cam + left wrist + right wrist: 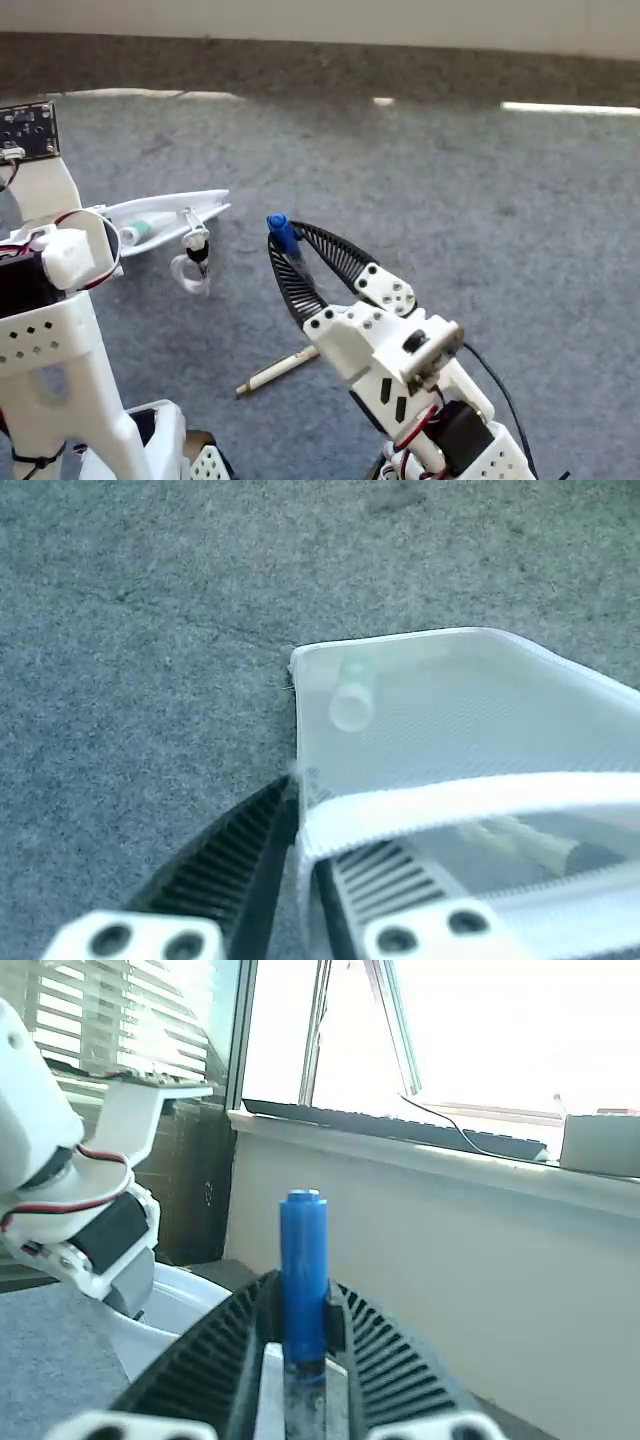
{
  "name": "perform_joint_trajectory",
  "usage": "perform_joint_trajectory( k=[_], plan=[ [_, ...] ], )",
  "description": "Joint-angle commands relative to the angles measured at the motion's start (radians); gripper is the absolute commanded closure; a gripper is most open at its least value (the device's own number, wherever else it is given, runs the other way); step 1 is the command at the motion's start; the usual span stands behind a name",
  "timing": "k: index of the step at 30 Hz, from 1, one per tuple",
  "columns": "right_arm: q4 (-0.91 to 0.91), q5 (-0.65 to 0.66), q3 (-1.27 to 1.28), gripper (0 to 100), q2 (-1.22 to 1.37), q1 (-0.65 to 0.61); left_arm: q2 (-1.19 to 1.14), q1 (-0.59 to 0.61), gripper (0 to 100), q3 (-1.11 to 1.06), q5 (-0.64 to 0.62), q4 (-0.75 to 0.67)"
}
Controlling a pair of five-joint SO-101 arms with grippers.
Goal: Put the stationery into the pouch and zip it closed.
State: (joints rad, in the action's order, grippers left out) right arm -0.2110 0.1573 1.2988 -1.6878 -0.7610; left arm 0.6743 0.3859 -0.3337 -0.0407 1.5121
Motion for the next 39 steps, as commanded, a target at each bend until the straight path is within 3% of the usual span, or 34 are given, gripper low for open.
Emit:
perform_joint_trajectory(
  k=[1,11,29,39],
  plan=[
    [0.001,-0.009,-0.010,99.4,-0.036,-0.042,-0.010,-0.021,99,-0.007,-0.009,-0.015],
    [0.008,-0.011,-0.024,99.4,-0.036,-0.091,-0.010,-0.021,99,-0.007,-0.009,-0.015],
    [0.248,-0.011,-0.067,99.4,-0.030,-0.147,-0.010,-0.018,99,-0.007,-0.009,-0.015],
    [0.297,-0.011,-0.308,99.4,0.314,-0.145,-0.010,-0.016,99,-0.007,-0.009,-0.014]
  ],
)
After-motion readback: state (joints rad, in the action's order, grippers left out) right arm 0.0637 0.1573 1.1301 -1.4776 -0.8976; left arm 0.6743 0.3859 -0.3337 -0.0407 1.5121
